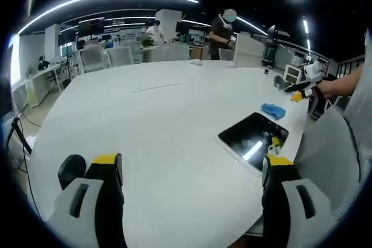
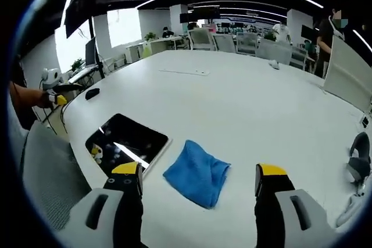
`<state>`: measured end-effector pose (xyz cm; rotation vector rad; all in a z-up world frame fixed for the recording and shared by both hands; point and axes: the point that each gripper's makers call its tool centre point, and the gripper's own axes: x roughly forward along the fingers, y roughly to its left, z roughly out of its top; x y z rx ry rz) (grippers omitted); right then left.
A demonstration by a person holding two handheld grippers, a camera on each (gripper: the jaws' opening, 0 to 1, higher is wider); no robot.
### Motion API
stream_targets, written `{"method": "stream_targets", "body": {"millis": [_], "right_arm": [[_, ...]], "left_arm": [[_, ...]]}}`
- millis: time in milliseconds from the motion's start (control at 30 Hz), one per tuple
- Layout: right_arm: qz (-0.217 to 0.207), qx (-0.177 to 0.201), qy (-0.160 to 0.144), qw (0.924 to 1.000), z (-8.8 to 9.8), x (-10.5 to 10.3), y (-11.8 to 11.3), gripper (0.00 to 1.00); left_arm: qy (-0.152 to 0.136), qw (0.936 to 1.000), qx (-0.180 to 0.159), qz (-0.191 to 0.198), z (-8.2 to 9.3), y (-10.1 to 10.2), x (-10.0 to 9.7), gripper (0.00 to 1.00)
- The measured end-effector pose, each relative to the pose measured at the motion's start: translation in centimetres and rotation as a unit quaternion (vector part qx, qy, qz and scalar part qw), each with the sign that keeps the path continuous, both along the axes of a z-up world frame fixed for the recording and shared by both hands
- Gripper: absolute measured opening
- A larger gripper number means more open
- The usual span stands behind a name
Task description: Wipe the mirror surface with the cleaning cloth until all visible marks leave the cleaned area.
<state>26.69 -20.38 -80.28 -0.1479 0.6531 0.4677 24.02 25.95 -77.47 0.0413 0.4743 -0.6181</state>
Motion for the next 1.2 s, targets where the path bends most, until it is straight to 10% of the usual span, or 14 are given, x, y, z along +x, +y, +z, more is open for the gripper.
{"method": "stream_targets", "body": {"millis": [700,1200], "right_arm": [[-0.038,-0.034,0.043,0.9978,-5.6,1.3,2.4,0.30],[-0.045,-0.072,0.076,0.9935,-8.4,2.9,1.6,0.19]], "left_arm": [[0.014,0.9999,0.000,0.001,-0.8,0.0,-1.6,0.99],[0.020,0.9997,0.000,0.015,-1.1,0.7,-1.3,0.99]]}}
